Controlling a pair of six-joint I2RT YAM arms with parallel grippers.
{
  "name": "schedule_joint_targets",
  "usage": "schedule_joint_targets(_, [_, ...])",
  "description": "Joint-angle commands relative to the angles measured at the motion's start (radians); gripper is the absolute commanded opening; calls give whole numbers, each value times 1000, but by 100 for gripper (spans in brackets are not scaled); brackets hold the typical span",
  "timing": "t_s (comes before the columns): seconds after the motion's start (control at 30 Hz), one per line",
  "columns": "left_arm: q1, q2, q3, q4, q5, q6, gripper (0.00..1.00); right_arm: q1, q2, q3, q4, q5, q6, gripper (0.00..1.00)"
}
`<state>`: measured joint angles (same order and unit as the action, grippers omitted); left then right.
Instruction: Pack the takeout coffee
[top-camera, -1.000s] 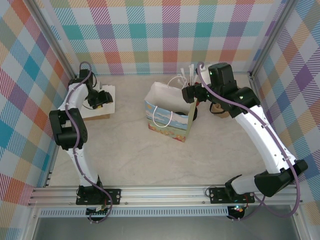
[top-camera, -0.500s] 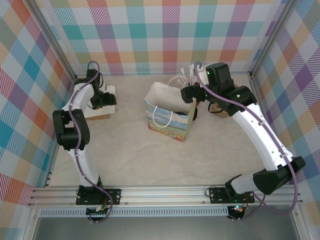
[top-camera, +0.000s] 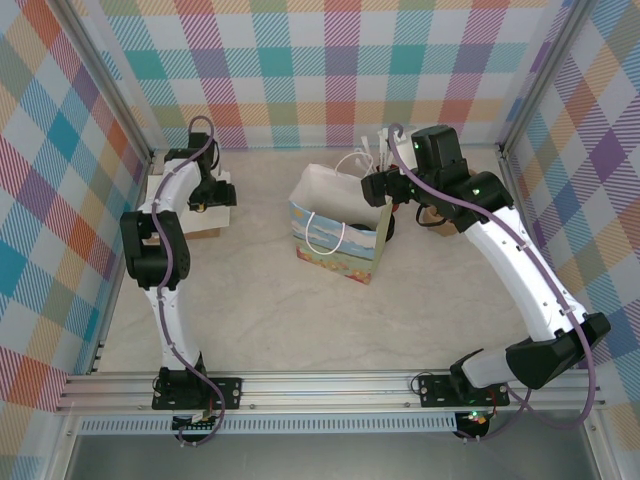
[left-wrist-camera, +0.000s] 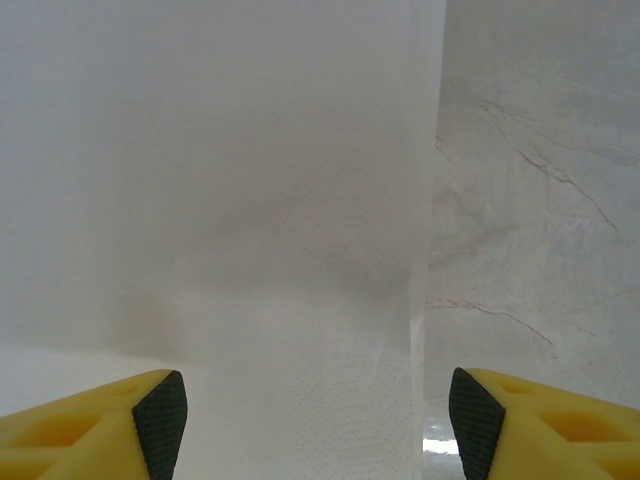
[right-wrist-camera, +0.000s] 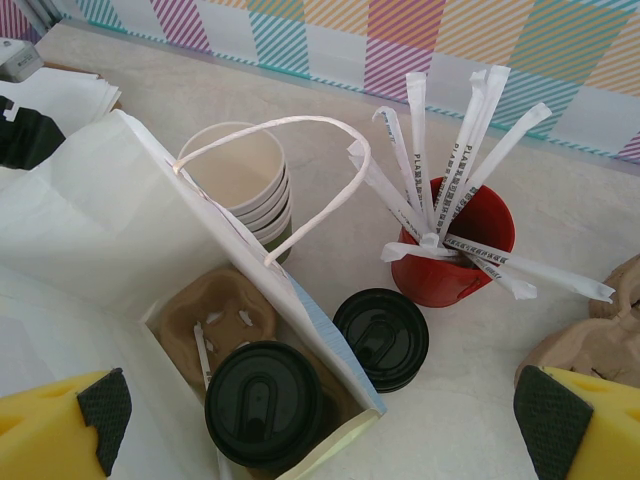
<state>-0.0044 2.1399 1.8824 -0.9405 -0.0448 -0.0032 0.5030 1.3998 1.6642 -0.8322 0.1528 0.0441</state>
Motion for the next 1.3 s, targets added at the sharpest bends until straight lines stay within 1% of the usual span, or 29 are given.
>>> schedule_joint_targets(0.0, [-5,25,41,-35,-13,2,71,-8,4,15,-5,-10,7,100])
schedule_joint_targets(0.33, [-7,61,59,-37,-26,-4,68,-7,4,9,-5,-7,5,100])
schedule_joint_targets(0.77, [-6,48,58,-37,-38,-4,54,-9,7,5,-5,-9,7,100])
schedule_joint_targets(0.83, [-7,42,58,-35,-34,-3,51,-9,7,5,-2,-9,8,100])
schedule_joint_targets(0.97, [-7,19,59,-36,-39,1,41,-9,8,5,-4,-8,7,100])
schedule_joint_targets(1.03, [-6,6,59,-38,-47,3,39,-8,5,5,-4,-9,7,100])
schedule_joint_targets(1.17, [-5,-23,59,-41,-65,11,29,-9,5,5,-4,-9,8,100])
schedule_joint_targets(1.27, [-3,-44,59,-43,-77,14,23,-9,5,5,-4,-9,8,100])
